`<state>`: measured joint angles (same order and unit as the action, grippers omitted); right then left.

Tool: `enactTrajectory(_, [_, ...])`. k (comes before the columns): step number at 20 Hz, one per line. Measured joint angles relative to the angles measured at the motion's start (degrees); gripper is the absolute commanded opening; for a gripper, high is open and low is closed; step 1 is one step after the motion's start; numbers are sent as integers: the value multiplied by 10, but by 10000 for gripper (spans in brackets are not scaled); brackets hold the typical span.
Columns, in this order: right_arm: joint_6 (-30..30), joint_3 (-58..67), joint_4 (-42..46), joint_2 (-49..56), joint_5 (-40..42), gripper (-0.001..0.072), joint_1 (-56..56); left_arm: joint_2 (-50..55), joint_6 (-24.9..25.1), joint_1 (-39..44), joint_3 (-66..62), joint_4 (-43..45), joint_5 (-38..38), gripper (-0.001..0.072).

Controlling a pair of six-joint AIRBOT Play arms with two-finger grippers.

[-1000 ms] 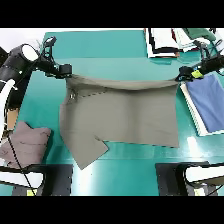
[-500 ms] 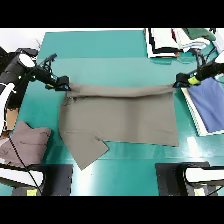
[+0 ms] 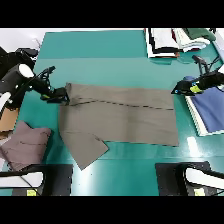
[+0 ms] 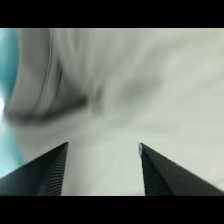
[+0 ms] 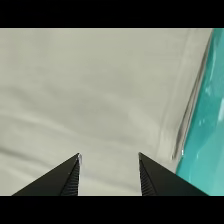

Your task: Fold the shirts.

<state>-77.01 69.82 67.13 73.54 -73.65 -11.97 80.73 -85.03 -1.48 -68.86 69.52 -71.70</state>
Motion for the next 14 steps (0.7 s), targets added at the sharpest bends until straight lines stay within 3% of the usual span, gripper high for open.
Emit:
enactTrajectory(8, [0,-4,-1,-115,-31,411,2,-256,-45,0,299,28,-10,528])
enactTrajectory(14, [0,-4,-1,-130,-33,411,2,-303,-51,0,418,-46,21,528])
